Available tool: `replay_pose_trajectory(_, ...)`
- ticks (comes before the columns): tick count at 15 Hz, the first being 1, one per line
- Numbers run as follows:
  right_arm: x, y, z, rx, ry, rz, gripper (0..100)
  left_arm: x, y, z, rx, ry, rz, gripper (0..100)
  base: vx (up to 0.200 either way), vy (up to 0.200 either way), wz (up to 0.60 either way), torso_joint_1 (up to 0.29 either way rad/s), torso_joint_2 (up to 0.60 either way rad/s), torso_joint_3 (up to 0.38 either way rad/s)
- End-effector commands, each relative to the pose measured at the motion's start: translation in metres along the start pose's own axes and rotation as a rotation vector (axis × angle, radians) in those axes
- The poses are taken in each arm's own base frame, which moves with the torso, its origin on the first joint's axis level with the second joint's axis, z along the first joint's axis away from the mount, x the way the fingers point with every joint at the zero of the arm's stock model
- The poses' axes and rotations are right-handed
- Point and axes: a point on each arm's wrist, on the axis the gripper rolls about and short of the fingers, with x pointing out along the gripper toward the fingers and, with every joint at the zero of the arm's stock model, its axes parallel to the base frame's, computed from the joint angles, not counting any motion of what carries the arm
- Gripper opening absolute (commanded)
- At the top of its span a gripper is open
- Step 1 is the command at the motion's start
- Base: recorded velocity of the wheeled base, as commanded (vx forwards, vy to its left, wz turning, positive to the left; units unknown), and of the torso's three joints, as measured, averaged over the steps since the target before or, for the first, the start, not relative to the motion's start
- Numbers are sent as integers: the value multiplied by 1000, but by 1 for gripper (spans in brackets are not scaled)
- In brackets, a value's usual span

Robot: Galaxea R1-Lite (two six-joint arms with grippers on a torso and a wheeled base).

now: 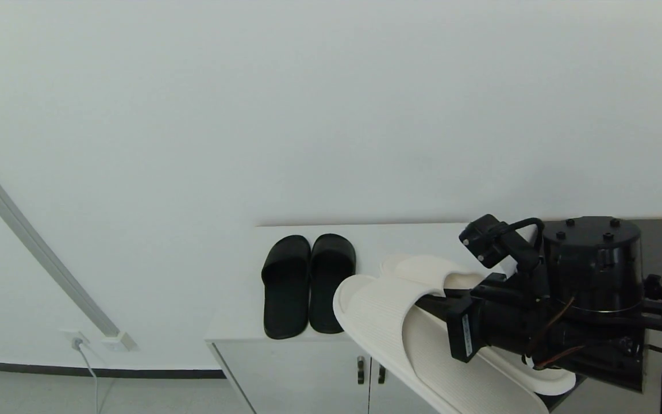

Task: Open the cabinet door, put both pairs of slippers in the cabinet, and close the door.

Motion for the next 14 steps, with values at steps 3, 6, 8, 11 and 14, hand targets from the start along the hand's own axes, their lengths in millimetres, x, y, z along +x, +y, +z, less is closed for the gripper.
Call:
replay_pose_trajectory(3,-1,-1,-3,1,11,0,0,0,0,0,-1,0,1,0,-200,0,0,-4,4,4)
replay_pose_trajectory(6,-2,0,-4,-3,-10,23,0,0,0,0,1,0,1,0,0,0,0,0,0,0)
replay_pose_trajectory(8,-4,0,-7,-11,-5,25,0,0,0,0,-1,0,1,0,0,0,0,0,0,0)
replay_pose_trajectory(11,-4,0,-9,-26,1,26,0,0,0,0,-1,0,1,0,0,0,0,0,0,0)
replay_pose_trajectory(14,-5,2,-11,-28,8,33,0,0,0,0,-1,0,1,0,0,0,0,0,0,0)
